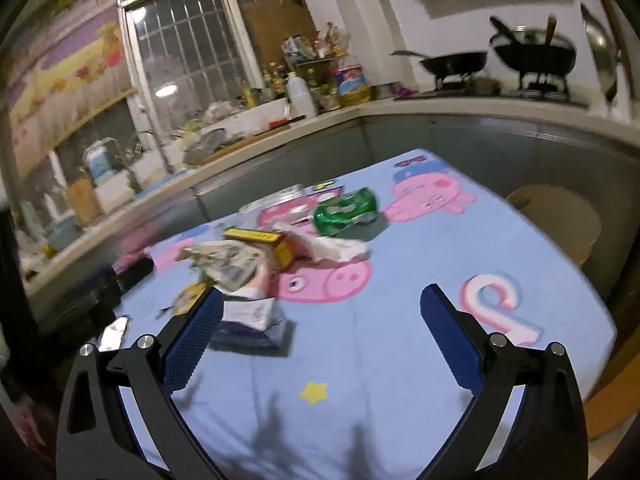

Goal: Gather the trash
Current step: 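Move left tool to the yellow snack packet while right tool approaches the white milk carton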

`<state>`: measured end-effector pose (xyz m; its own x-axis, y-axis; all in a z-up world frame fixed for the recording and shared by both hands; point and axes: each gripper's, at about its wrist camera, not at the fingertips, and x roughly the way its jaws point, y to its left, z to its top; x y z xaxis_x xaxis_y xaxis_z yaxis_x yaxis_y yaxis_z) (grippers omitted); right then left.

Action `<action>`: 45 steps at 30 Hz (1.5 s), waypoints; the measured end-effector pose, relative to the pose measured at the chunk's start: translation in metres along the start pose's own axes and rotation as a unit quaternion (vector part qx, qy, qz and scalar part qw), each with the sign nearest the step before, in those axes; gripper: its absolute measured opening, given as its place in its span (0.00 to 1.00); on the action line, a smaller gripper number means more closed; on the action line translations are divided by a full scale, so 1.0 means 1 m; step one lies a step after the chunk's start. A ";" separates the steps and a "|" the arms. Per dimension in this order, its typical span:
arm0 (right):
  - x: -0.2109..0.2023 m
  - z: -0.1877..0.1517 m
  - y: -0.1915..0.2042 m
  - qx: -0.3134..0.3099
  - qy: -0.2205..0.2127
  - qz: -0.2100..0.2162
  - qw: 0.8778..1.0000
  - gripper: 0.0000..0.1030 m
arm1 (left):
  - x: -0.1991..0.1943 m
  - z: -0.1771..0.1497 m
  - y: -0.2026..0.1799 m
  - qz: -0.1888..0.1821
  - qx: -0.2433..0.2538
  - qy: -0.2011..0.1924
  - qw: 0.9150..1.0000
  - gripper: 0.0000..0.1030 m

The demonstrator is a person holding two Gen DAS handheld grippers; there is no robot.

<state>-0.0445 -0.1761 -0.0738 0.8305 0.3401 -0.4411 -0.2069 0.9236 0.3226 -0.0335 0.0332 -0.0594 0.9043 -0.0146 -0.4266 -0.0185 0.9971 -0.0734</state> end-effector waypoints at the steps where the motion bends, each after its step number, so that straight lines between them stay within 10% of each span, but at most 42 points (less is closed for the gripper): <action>1: 0.002 -0.002 -0.002 0.007 0.006 0.014 1.000 0.94 | -0.002 -0.010 0.004 0.004 -0.007 0.007 1.000 0.93; 15: 0.017 -0.010 0.019 -0.028 0.050 0.058 0.997 0.93 | 0.000 -0.032 0.041 -0.034 -0.090 0.042 0.994 0.96; 25: 0.054 -0.008 0.045 -0.112 0.105 0.093 0.984 0.63 | 0.034 -0.019 0.106 0.034 -0.055 0.077 0.995 0.74; 31: 0.106 -0.009 0.069 -0.183 0.149 0.109 0.966 0.63 | 0.057 -0.026 0.147 -0.049 -0.157 0.134 0.977 0.69; 40: 0.159 -0.028 0.107 -0.339 0.187 0.113 0.915 0.76 | 0.080 -0.024 0.142 -0.087 -0.166 0.162 0.969 0.69; 45: 0.145 -0.036 0.101 -0.344 0.195 0.133 0.909 0.54 | 0.077 -0.023 0.134 -0.077 -0.150 0.157 0.973 0.69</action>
<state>0.0363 -0.0265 -0.1357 0.4848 0.4803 -0.7310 -0.7591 0.6462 -0.0789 0.0241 0.1640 -0.1226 0.7319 -0.2317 -0.6408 -0.0584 0.9157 -0.3977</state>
